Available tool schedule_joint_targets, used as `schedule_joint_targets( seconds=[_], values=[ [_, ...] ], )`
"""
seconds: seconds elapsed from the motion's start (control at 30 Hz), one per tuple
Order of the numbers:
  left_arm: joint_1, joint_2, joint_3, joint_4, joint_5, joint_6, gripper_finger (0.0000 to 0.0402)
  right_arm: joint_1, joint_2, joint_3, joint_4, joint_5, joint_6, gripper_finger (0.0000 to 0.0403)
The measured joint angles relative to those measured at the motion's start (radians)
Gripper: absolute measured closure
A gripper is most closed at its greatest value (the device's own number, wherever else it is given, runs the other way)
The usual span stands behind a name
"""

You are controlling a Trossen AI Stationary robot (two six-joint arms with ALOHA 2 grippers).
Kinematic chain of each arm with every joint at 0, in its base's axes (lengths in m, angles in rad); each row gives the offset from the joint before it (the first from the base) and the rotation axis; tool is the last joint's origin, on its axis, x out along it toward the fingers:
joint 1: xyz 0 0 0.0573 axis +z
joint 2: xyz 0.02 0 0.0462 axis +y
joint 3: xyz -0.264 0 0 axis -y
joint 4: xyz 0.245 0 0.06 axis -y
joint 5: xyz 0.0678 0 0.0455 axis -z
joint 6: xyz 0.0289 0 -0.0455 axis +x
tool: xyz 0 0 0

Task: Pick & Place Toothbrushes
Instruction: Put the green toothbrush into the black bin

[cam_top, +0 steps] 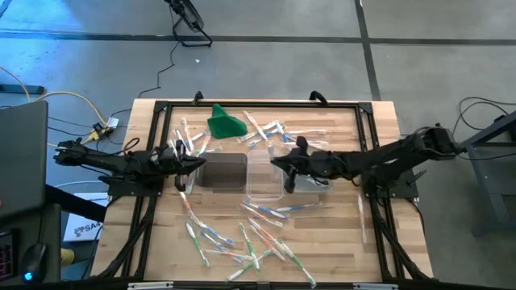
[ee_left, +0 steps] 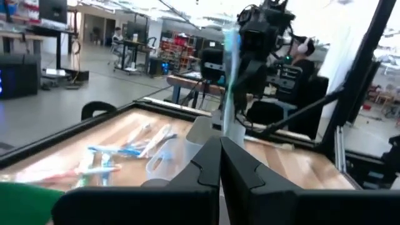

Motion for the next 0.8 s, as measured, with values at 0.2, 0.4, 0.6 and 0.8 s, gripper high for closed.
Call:
schedule_joint_targets(
  seconds=[0.2, 0.4, 0.6, 0.8],
  values=[
    [0.000, 0.000, 0.029, 0.016, 0.006, 0.039, 0.0402, -0.019, 0.119, 0.000, 0.221, -0.031, -0.002, 0.0395],
    [0.000, 0.024, 0.030, 0.030, 0.006, 0.034, 0.0402, -0.018, 0.213, 0.000, 0.427, -0.030, -0.002, 0.0395],
    [0.000, 0.135, 0.031, 0.142, 0.006, 0.027, 0.0402, -0.017, 0.265, 0.057, 0.448, -0.031, -0.002, 0.0395],
    [0.000, 0.292, 0.033, 0.285, 0.007, 0.036, 0.0402, -0.016, 0.281, 0.107, 0.446, -0.059, -0.028, 0.0395]
  ],
)
